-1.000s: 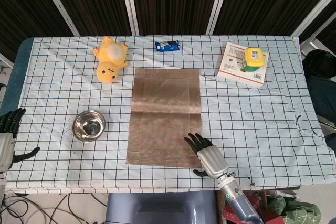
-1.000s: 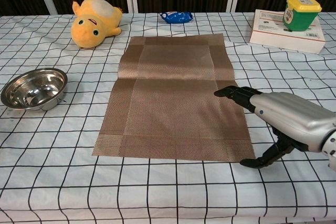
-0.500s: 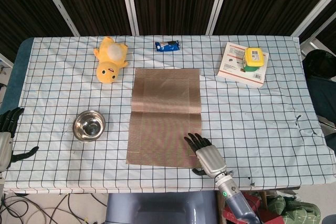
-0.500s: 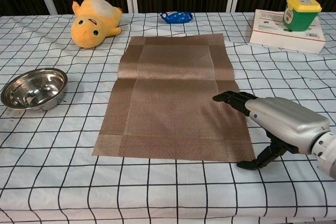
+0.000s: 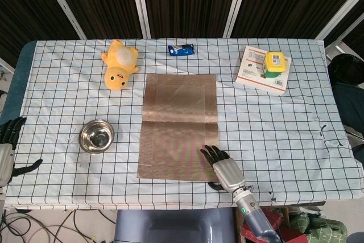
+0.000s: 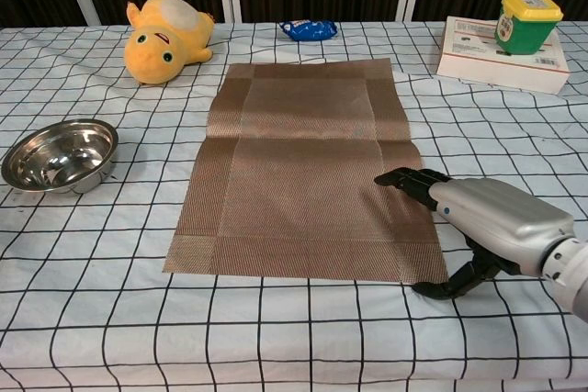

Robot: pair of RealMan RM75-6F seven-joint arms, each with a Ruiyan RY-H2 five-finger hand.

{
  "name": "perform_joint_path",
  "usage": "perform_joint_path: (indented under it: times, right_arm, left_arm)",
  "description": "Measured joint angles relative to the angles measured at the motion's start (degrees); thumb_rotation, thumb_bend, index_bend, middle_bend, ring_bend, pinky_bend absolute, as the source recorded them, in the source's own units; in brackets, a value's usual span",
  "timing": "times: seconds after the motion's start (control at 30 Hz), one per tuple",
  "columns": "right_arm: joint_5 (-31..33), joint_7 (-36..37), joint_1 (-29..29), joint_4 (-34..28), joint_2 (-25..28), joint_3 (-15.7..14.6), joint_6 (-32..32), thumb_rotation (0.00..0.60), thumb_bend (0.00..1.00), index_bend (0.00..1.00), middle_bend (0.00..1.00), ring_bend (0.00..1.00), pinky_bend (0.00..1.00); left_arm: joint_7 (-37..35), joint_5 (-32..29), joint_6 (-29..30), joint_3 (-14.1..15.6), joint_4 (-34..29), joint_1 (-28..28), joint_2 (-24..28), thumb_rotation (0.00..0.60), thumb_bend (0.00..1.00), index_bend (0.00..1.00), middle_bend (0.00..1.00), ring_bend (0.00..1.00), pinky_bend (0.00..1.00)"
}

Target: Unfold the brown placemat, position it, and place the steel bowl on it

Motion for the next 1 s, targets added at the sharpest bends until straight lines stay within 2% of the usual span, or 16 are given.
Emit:
perform_joint_path:
  times: [0.17, 0.27, 0.6, 0.63, 0.7, 0.8, 1.0]
  right_arm:
    - [-1.2, 1.3, -0.1, 1.0, -1.0, -0.1, 1.0, 0.6, 0.26, 0.0, 0.0, 0.0, 0.16]
    - [-2.2, 2.6, -0.1, 1.9, -1.6, -0.2, 1.7, 0.6, 0.3, 0.0, 0.0, 0.0, 0.16]
    - [-4.3, 5.1, -0.3, 3.2, -2.3, 0.1, 3.9, 0.6, 0.32, 0.01, 0.0, 0.0, 0.16]
    - [-4.3, 5.2, -0.3, 3.5, -2.4, 0.2, 3.8, 0.6, 0.32, 0.03, 0.0, 0.0, 0.16]
    - [-4.2, 5.5, -0.3, 3.9, -2.7, 0.3, 3.8, 0.6, 0.32, 0.15, 0.02, 0.01, 0.16]
    - [-4.4, 6.4, -0.2, 5.0, -3.3, 0.5, 4.0, 0.6, 0.32, 0.3, 0.09, 0.04, 0.16]
    - [-6.1, 8.4, -0.1, 9.0, -5.4, 0.7, 5.3, 0.6, 0.32, 0.34, 0.13, 0.05, 0.16]
  left_arm:
    - [0.0, 0.2, 0.0, -0.1, -0.1, 0.1, 0.0, 0.6, 0.01, 0.0, 0.04, 0.02, 0.07]
    - [-0.3, 0.2, 0.1, -0.2, -0.2, 0.2, 0.0, 0.6, 0.01, 0.0, 0.04, 0.02, 0.07]
    - [-0.7, 0.3, -0.5, -0.3, -0.3, 0.3, 0.2, 0.6, 0.01, 0.0, 0.04, 0.02, 0.07]
    - [-0.7, 0.3, -0.5, -0.3, -0.3, 0.3, 0.2, 0.6, 0.01, 0.0, 0.04, 0.02, 0.07]
    - [-0.8, 0.4, -0.5, -0.3, -0.3, 0.3, 0.2, 0.6, 0.01, 0.0, 0.04, 0.02, 0.07]
    - [-1.0, 0.3, -0.5, -0.4, -0.4, 0.4, 0.3, 0.6, 0.01, 0.01, 0.04, 0.02, 0.07]
    - [-1.2, 0.2, -0.6, -0.5, -0.7, 0.5, 0.5, 0.6, 0.01, 0.01, 0.04, 0.02, 0.07]
